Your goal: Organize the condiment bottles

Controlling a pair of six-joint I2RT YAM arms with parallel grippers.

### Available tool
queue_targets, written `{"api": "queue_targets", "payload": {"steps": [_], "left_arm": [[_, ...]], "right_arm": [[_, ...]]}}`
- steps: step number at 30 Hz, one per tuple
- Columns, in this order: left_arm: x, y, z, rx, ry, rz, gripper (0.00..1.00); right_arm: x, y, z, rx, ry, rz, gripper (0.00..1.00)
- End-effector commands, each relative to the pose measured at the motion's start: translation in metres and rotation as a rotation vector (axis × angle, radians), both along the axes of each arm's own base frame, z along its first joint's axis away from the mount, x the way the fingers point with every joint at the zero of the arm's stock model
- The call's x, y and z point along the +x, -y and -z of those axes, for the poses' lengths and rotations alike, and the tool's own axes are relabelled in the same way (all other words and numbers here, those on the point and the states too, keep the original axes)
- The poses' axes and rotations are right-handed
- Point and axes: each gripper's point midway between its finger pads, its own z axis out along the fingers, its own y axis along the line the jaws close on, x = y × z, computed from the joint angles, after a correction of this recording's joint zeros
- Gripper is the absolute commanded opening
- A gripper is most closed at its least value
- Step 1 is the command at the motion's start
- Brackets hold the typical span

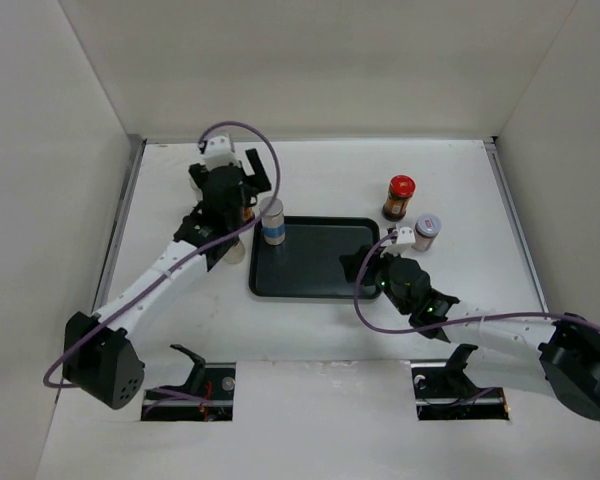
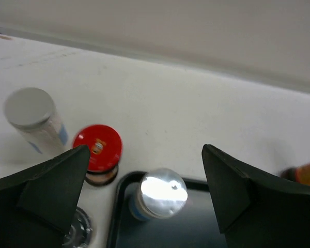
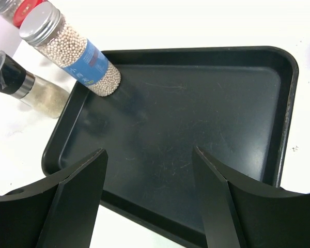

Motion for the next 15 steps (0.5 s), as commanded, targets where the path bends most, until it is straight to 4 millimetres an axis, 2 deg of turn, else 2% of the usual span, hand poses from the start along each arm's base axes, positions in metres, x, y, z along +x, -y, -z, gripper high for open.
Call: {"api": "queue_targets", "payload": {"steps": [1,4,6,9,15], "left_arm": [[0.008,-0.052,-0.003,-0.030,-0.051,-0.132,0.91],[0.023,-0.088,0.009,-0.059,-0.093,-0.206,0.91],[0.030,-0.103,0.018,-0.058,-0.112,-0.245,0.91],[0.042,-0.114,0.033,-0.048,-0.149,-0.270,0.90],[0.068,-0.121,0.053,-0.050,-0.201,-0.271,0.89]], "right_arm": [[0.006,-0.004,-0.027,0.073,0.055,0.009,0.73],[0.006,-0.004,-0.026,0.079,0.055,0.010,0.74],[0.006,-0.005,-0.026,0.075,0.052,0.008,0.74],[0.007,-0.005,-0.028,0.074,0.059,0.005,0.74],[0.006,-0.009,-0.025,0.064,0.052,-0.006,0.75]]}}
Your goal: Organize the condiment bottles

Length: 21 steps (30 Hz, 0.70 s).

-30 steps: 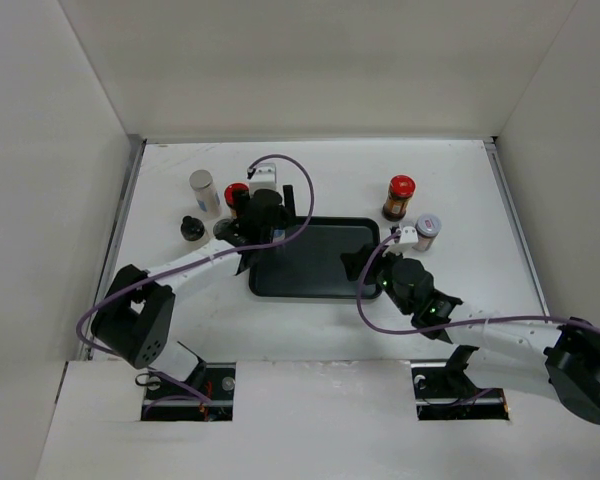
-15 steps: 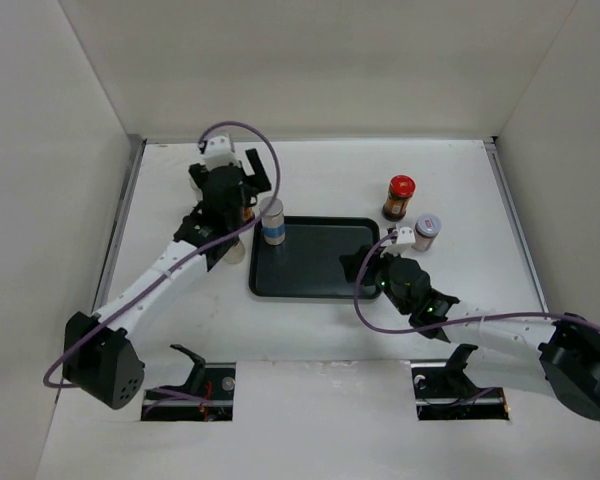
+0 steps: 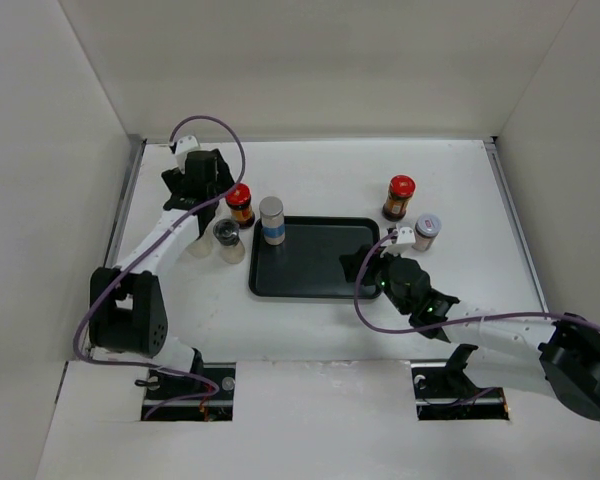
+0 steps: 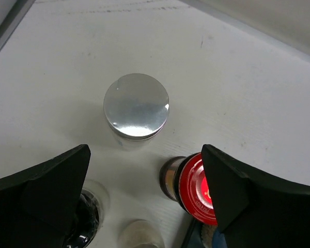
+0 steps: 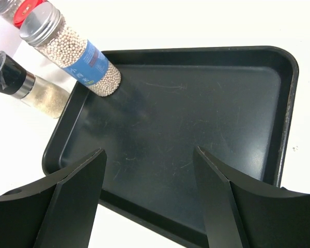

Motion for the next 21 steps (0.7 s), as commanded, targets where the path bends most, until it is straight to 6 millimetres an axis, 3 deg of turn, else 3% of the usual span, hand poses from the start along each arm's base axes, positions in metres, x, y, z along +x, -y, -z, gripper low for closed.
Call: {"api": "queue_targets", "payload": {"steps": [1,7,10,15,19,21], "left_arm": [[0.023,-0.003,-0.030,-0.037,0.076,0.000,0.89],[0.039,-0.021,-0.018,-0.026,0.049,-0.048,0.84],[0.046,-0.023,-0.010,-0.022,0.026,-0.047,0.78],[0.049,-0.022,0.000,-0.025,0.006,-0.043,0.60],[0.046,-0.023,-0.001,-0.023,0.007,-0.042,0.58],[0.046,-0.024,-0.001,-0.024,0.008,-0.047,0.51]], "right_arm": [[0.006,-0.009,-0.025,0.062,0.054,-0.006,0.75],[0.005,-0.007,-0.026,0.064,0.057,-0.003,0.75],[0.005,-0.007,-0.023,0.065,0.047,0.000,0.75],[0.006,-0.004,-0.026,0.069,0.056,0.005,0.75],[0.005,-0.003,-0.030,0.071,0.065,0.004,0.75],[0.005,-0.003,-0.030,0.077,0.067,0.007,0.75]]}}
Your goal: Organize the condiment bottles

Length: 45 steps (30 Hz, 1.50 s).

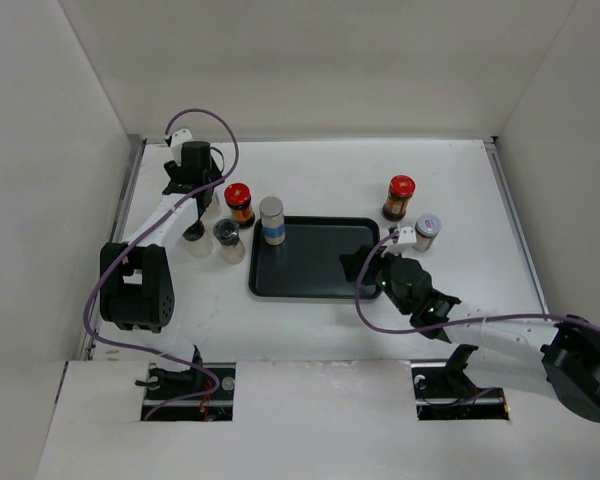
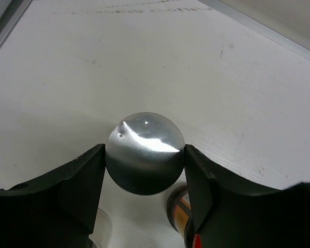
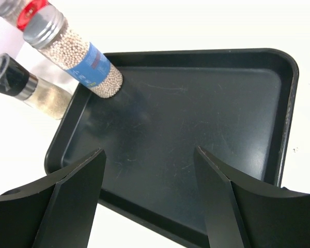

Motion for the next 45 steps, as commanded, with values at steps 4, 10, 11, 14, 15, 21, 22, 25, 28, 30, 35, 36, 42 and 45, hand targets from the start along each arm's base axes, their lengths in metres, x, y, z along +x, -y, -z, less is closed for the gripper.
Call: {"api": "queue_targets", "payload": {"steps": [4,10,11,14,15,21,22,25,28,30,35,36,42,45], "left_arm": [[0.003,-0.008,-0.056,-0.009,0.143,-0.033,0.39],[-0.017,0.011,-0.174,0.019,0.434,-0.021,0.37],[-0.020,0.018,-0.191,0.025,0.473,-0.005,0.37],[-0.024,0.045,-0.226,0.025,0.538,0.066,0.37],[-0.027,0.058,-0.235,0.016,0.557,0.096,0.37],[-0.046,0.152,-0.245,-0.051,0.582,0.314,0.37],[-0.050,0.166,-0.241,-0.060,0.576,0.346,0.37],[-0.062,0.206,-0.224,-0.080,0.553,0.426,0.37],[-0.074,0.241,-0.205,-0.096,0.526,0.496,0.36],[-0.082,0.262,-0.191,-0.102,0.507,0.541,0.36],[-0.087,0.290,-0.146,-0.077,0.440,0.581,0.36],[-0.086,0.292,-0.137,-0.073,0.433,0.579,0.36],[-0.085,0.299,-0.090,-0.047,0.365,0.588,0.36],[-0.085,0.297,-0.079,-0.036,0.352,0.579,0.36]], "right_arm": [[0.005,-0.003,-0.028,0.068,0.061,0.005,0.75],[0.004,-0.003,-0.029,0.073,0.061,0.004,0.75],[0.005,-0.002,-0.030,0.074,0.068,0.011,0.75],[0.005,0.001,-0.030,0.085,0.068,0.020,0.75],[0.004,0.002,-0.030,0.087,0.067,0.022,0.75],[0.006,0.015,-0.036,0.101,0.087,0.072,0.75],[0.006,0.018,-0.038,0.104,0.093,0.083,0.75],[0.006,0.030,-0.043,0.126,0.118,0.125,0.75],[0.008,0.043,-0.045,0.145,0.123,0.179,0.75],[0.008,0.046,-0.046,0.152,0.126,0.189,0.76],[0.010,0.047,-0.042,0.152,0.112,0.192,0.76],[0.010,0.048,-0.042,0.153,0.114,0.192,0.76],[0.011,0.049,-0.041,0.152,0.110,0.195,0.76],[0.012,0.048,-0.039,0.150,0.105,0.196,0.76]]}}
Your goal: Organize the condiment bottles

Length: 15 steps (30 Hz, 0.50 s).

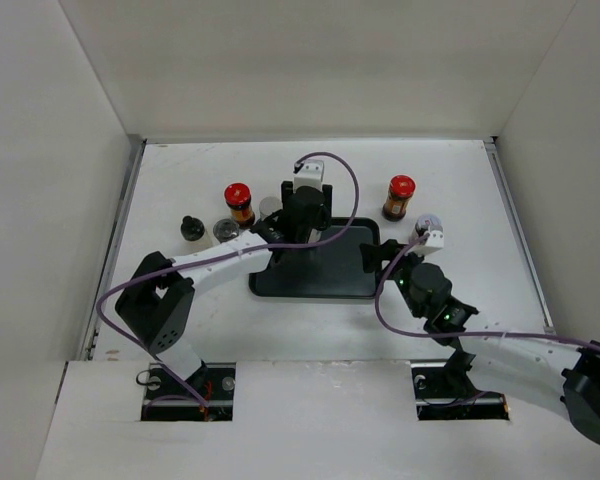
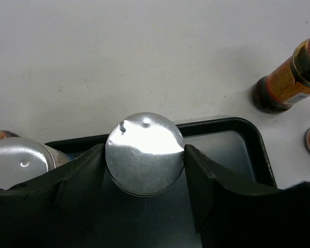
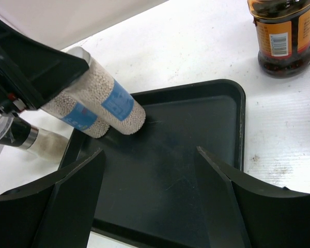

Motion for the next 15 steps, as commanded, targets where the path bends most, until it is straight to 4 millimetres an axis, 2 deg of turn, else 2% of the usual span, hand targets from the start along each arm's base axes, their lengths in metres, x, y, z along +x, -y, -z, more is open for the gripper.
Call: {"api": "queue_targets", "payload": {"steps": [1,15], "left_arm": [[0.013,0.006,-0.053,-0.155,0.151,-0.039,0.36],[0.015,-0.010,-0.026,-0.112,0.125,-0.075,0.38]], "right_arm": [[0.005,0.000,-0.012,0.044,0.031,0.013,0.76],[0.006,-0.007,-0.006,0.033,0.014,-0.007,0.76]]}}
